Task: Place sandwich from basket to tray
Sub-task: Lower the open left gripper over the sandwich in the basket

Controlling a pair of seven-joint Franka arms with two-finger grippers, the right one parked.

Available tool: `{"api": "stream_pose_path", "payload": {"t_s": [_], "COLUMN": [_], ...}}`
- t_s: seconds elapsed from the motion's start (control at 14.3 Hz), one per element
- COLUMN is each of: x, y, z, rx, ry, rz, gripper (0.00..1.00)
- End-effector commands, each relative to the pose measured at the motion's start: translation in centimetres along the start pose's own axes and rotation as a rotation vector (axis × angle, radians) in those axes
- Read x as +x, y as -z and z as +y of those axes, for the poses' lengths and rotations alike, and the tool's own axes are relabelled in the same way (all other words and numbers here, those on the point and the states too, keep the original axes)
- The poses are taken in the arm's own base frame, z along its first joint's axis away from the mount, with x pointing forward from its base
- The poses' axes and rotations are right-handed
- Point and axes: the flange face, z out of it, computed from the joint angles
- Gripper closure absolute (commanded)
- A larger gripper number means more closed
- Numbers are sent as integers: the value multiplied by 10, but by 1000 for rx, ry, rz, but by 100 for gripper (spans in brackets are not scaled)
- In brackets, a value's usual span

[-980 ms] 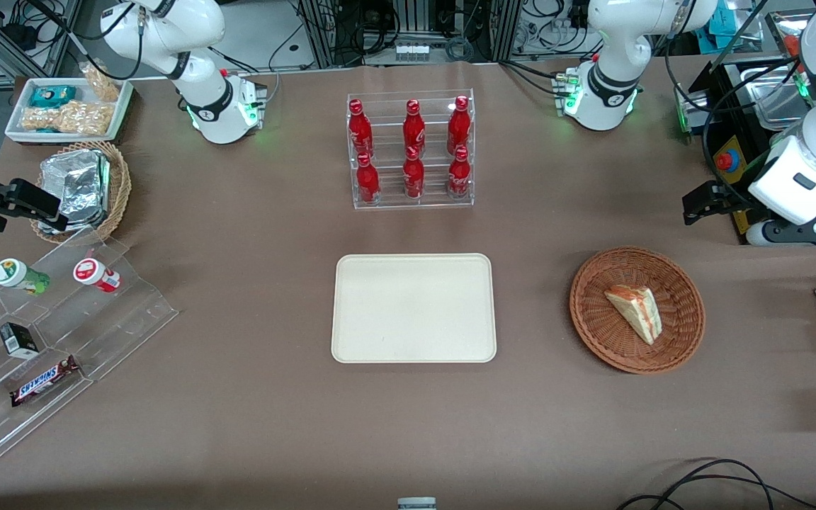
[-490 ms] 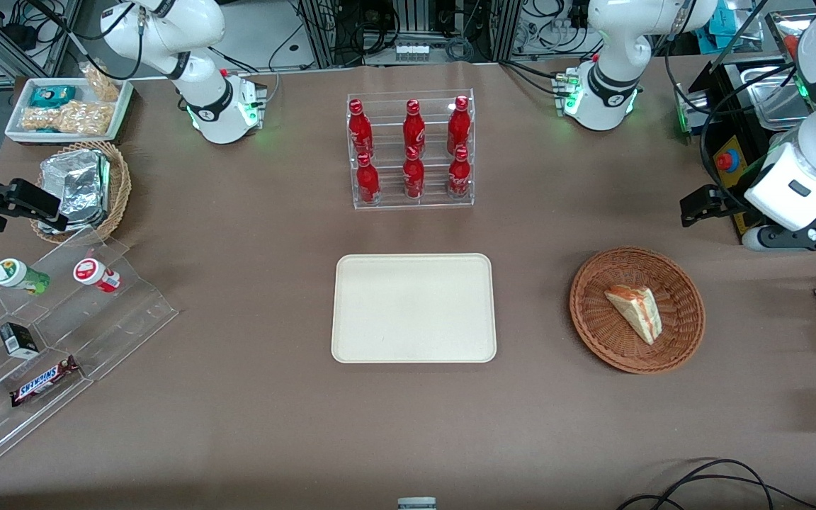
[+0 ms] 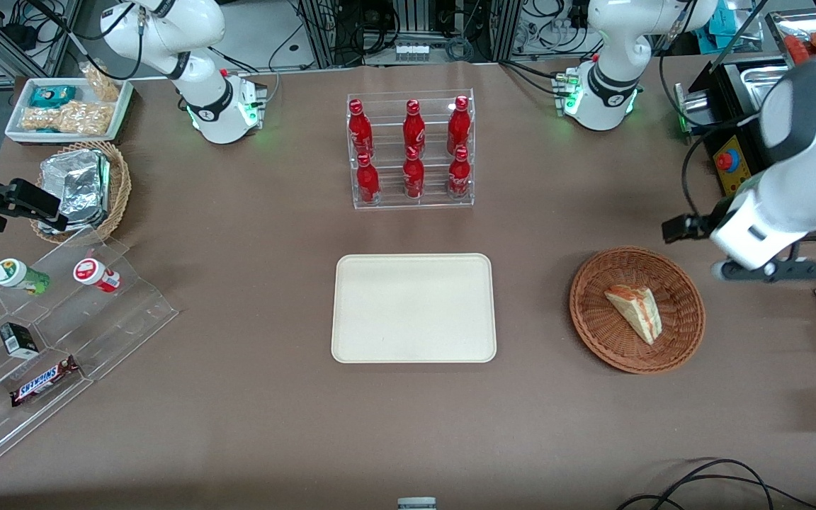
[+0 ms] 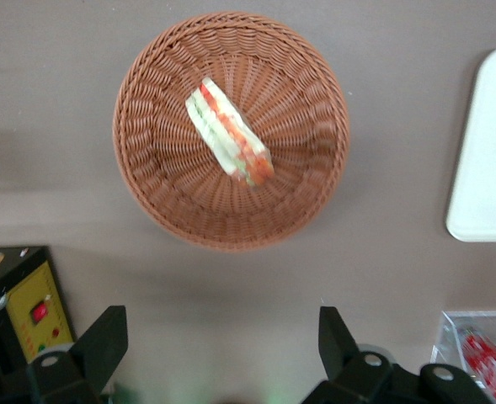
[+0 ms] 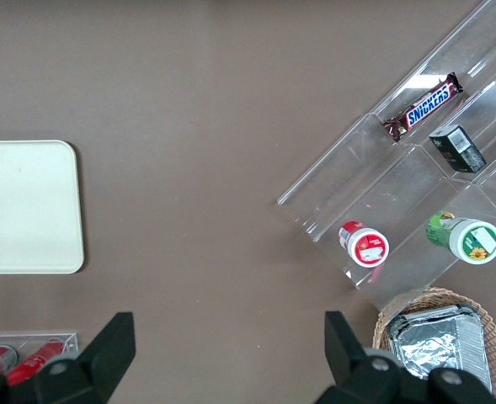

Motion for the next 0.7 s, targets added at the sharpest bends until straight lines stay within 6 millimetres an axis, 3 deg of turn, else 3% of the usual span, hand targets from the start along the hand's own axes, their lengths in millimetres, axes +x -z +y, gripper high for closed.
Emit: {"api": "stream_pose_path", "payload": {"t_s": [0.0, 0.28, 0.63], "x": [7, 12, 32], "y": [-53, -119, -166], "z": [0, 1, 5], "rx": [11, -10, -57], "ry": [-7, 98, 542], "rz": [33, 98, 114], "gripper": [0, 0, 0]}}
